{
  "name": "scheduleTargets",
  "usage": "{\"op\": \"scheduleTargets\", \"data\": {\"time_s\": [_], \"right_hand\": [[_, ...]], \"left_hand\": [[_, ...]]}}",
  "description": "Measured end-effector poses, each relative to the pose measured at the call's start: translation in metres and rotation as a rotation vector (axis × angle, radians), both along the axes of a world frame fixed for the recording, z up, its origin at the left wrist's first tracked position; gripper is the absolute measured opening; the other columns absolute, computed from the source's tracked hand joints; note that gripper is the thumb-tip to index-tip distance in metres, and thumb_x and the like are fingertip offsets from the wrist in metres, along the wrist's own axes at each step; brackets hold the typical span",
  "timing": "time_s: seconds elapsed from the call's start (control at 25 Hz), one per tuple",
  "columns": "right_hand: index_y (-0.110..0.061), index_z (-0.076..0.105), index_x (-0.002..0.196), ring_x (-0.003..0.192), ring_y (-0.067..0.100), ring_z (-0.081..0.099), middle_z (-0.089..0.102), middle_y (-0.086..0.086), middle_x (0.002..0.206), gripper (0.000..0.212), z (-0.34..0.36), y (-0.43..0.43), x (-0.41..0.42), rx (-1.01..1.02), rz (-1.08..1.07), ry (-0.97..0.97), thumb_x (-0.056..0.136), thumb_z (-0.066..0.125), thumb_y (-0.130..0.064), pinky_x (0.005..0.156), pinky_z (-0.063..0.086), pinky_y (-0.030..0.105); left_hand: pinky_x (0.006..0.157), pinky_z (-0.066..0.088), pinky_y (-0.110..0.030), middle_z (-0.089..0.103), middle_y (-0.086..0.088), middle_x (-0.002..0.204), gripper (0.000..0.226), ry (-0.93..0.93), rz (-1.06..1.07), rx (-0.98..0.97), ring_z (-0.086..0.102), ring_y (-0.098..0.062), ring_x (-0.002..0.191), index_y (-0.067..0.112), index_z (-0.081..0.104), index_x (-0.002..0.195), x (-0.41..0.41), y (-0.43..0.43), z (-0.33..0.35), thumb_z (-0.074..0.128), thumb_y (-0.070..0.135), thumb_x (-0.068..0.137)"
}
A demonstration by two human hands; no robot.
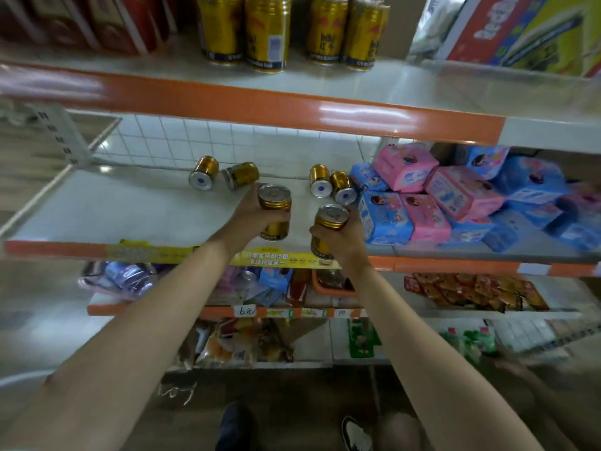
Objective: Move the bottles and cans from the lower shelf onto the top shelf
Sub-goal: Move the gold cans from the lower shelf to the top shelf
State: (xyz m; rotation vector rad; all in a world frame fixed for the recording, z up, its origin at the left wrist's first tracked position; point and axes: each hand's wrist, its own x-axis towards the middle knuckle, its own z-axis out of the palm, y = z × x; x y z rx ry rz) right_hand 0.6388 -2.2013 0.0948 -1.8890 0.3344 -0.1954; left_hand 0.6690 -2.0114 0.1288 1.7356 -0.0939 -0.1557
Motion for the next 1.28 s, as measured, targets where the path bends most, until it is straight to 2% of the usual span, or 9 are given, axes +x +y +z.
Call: {"op": "scheduleTargets", "data": {"time_s": [0.08,0.2,0.36,0.52,0.68,0.84,0.96,1.12,1.28], "right_hand": [[-0.013,0.051,0.114,0.091,0.017,0.065,0.066,0.001,0.099,0.065,0.023,-0.001,-0.011,0.015,0.028,-0.026,0.061,0.085,-0.024,0.083,0.054,0.038],[-0.018,0.045,0.112,0.082,0.002,0.057,0.057,-0.010,0.091,0.056,0.066,-0.001,-0.024,0.050,0.086,-0.067,0.072,0.083,-0.011,0.070,0.045,0.021],[-0.015,0.048,0.115,0.092,0.018,0.065,0.063,0.000,0.100,0.060,0.120,0.008,-0.034,0.082,0.141,-0.137,0.067,0.085,-0.016,0.079,0.055,0.032],[-0.015,0.050,0.113,0.094,0.020,0.067,0.066,0.005,0.104,0.063,0.157,0.012,-0.035,0.075,0.153,-0.175,0.062,0.086,-0.018,0.083,0.058,0.038],[-0.017,0.050,0.115,0.090,0.017,0.067,0.066,0.001,0.102,0.059,0.169,0.012,-0.045,0.056,0.185,-0.169,0.067,0.084,-0.011,0.076,0.057,0.030],[-0.013,0.051,0.118,0.093,0.018,0.068,0.067,0.004,0.104,0.060,0.187,0.010,-0.044,0.077,0.220,-0.188,0.068,0.084,-0.008,0.078,0.057,0.029],[-0.012,0.053,0.114,0.095,0.020,0.068,0.068,0.007,0.103,0.055,0.216,0.009,-0.033,0.070,0.194,-0.221,0.068,0.083,-0.009,0.081,0.057,0.033],[-0.012,0.061,0.082,0.080,0.021,0.066,0.067,0.006,0.082,0.022,0.256,0.004,-0.016,0.050,0.231,-0.337,0.073,0.075,0.003,0.083,0.056,0.041],[-0.009,0.068,0.082,0.071,0.014,0.067,0.069,0.004,0.078,0.015,0.278,-0.014,0.003,-0.005,0.207,-0.397,0.073,0.075,0.001,0.071,0.057,0.029]], "left_hand": [[0.096,0.050,-0.038,0.068,-0.006,0.114,0.073,-0.008,-0.021,-0.002,0.064,-0.019,0.108,0.017,0.056,0.121,-0.007,0.008,0.024,0.085,0.029,0.055],[0.101,0.048,-0.046,0.062,-0.004,0.121,0.076,-0.027,-0.065,0.001,0.060,-0.022,0.114,0.031,0.052,0.114,-0.013,0.020,0.074,0.087,0.040,0.047],[0.100,0.049,-0.051,0.058,-0.013,0.127,0.093,0.019,-0.211,-0.032,0.060,-0.029,0.117,0.013,0.043,0.129,-0.020,0.026,0.126,0.089,0.032,0.050],[0.101,0.048,-0.051,0.058,-0.011,0.127,0.093,0.057,-0.256,0.077,0.060,-0.029,0.116,0.016,0.043,0.130,-0.029,0.030,0.132,0.089,0.031,0.050],[0.096,0.052,-0.042,0.061,-0.014,0.126,0.072,0.082,-0.448,0.110,0.061,-0.030,0.116,0.012,0.046,0.129,-0.041,0.034,0.145,0.080,0.007,0.066],[0.088,0.056,-0.035,0.063,-0.012,0.126,0.075,0.076,-0.586,-0.011,0.063,-0.025,0.115,0.012,0.044,0.133,-0.038,0.037,0.183,0.076,0.003,0.066],[0.092,0.055,-0.040,0.061,-0.012,0.125,0.084,-0.008,-0.537,-0.140,0.062,-0.025,0.116,0.009,0.041,0.135,-0.024,0.028,0.223,0.081,0.006,0.061],[0.098,0.051,-0.045,0.057,-0.014,0.128,0.065,-0.145,-0.426,-0.172,0.060,-0.029,0.119,0.016,0.043,0.123,-0.002,0.010,0.262,0.077,0.011,0.069],[0.093,0.054,-0.043,0.053,-0.014,0.128,0.071,-0.228,-0.259,-0.066,0.059,-0.026,0.115,0.015,0.039,0.125,0.017,-0.013,0.263,0.081,0.025,0.068]]}}
